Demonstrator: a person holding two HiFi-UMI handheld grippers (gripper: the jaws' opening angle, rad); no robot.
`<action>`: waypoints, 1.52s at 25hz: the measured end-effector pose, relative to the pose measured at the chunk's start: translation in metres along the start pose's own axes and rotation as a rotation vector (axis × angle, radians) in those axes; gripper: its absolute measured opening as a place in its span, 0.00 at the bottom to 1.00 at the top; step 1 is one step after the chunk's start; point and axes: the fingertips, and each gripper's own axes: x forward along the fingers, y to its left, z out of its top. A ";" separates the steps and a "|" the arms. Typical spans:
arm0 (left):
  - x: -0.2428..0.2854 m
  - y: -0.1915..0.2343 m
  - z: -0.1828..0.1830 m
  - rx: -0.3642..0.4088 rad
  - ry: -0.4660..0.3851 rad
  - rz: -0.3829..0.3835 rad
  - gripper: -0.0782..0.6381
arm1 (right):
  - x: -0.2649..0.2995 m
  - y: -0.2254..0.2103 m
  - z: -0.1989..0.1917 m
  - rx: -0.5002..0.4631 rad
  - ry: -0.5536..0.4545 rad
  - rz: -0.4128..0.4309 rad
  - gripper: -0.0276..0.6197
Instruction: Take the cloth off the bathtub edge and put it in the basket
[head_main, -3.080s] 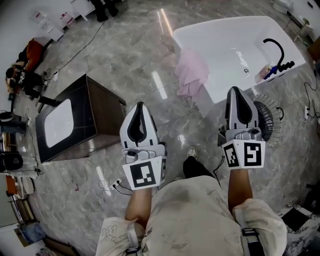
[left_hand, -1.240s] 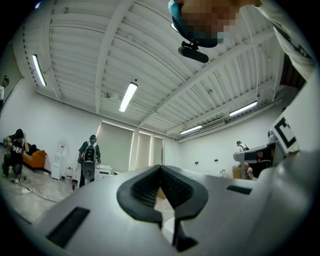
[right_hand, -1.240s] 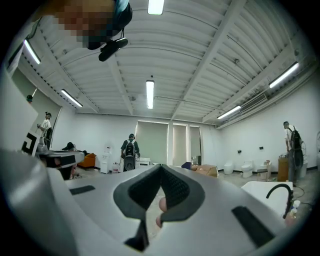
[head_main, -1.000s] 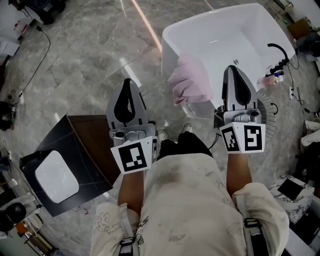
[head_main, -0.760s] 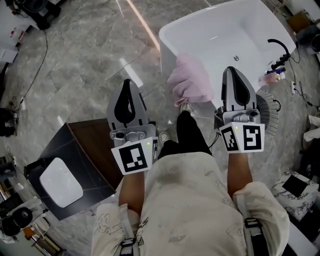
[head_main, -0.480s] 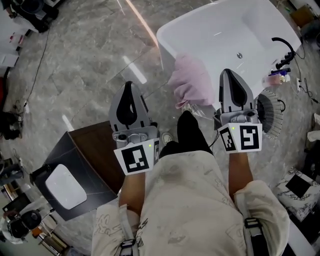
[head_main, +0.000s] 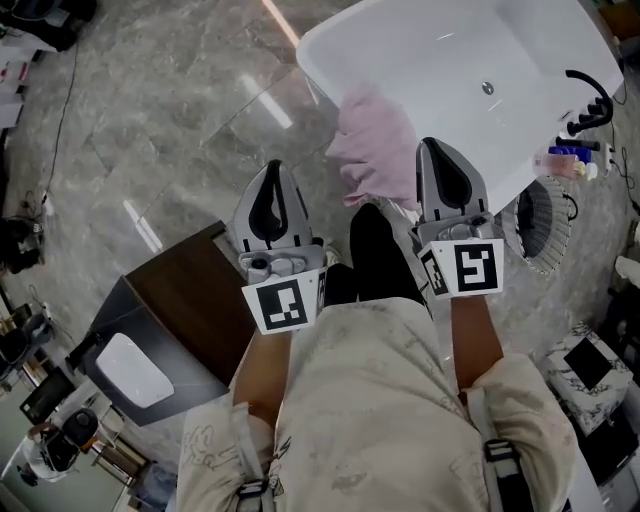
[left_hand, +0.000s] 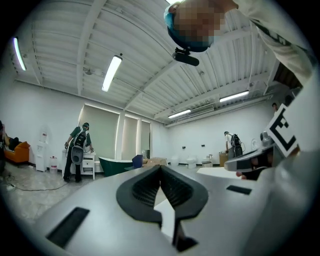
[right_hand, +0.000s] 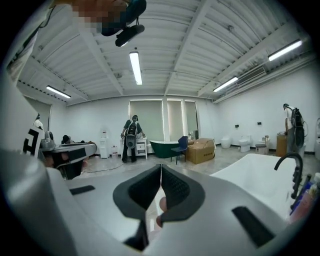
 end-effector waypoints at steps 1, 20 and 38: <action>0.007 -0.002 -0.009 -0.001 0.014 -0.001 0.11 | 0.006 -0.004 -0.009 -0.001 0.017 0.007 0.03; 0.069 -0.032 -0.130 0.000 0.256 -0.018 0.11 | 0.087 -0.021 -0.193 -0.051 0.451 0.217 0.17; 0.088 -0.029 -0.171 -0.009 0.354 0.015 0.11 | 0.111 -0.008 -0.351 -0.049 0.879 0.363 0.62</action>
